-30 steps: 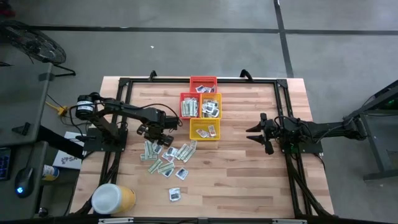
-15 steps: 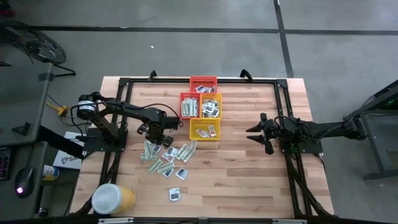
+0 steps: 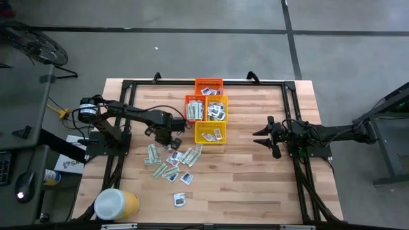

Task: Pick & Place First Aid Supplies
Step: Put the towelette pack into the top yellow bin

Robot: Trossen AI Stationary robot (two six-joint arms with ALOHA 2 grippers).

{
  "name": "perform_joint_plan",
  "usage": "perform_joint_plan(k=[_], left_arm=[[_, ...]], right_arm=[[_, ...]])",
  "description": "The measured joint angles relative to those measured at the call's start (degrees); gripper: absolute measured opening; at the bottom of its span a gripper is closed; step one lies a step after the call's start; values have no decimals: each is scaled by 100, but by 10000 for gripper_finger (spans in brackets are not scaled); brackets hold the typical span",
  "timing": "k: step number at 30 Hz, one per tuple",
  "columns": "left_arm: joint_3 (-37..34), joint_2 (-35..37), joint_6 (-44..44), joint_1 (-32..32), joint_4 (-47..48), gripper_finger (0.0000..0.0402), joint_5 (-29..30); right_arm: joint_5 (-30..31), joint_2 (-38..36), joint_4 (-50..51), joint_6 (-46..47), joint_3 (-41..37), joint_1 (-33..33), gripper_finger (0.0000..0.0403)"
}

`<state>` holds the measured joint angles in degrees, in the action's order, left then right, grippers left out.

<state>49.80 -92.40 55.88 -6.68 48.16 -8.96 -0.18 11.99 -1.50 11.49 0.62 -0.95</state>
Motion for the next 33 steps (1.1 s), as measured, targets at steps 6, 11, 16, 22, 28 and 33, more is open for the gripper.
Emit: perform_joint_plan(k=[6, 11, 16, 22, 28, 33], left_arm=[[270, 203, 2, 1, 94, 1, 190], [660, 221, -4, -4, 120, 1, 513], [1193, 221, -18, -8, 103, 0, 1148], [1680, 212, -1, -131, -230, 0, 2121], [2085, -54, -211, -521, -741, 0, 2463], [2703, -644, -769, -797, -935, 0, 2437]], right_arm=[[1, 0, 0, 0, -2, 0, 139], [-1, 0, 0, 1, -2, 0, 139], [-1, 0, 0, 0, -1, 0, 139], [-1, 0, 0, 0, -1, 0, 139], [-1, -2, 0, 0, -2, 0, 139], [-1, -6, 6, 1, -2, 0, 139]])
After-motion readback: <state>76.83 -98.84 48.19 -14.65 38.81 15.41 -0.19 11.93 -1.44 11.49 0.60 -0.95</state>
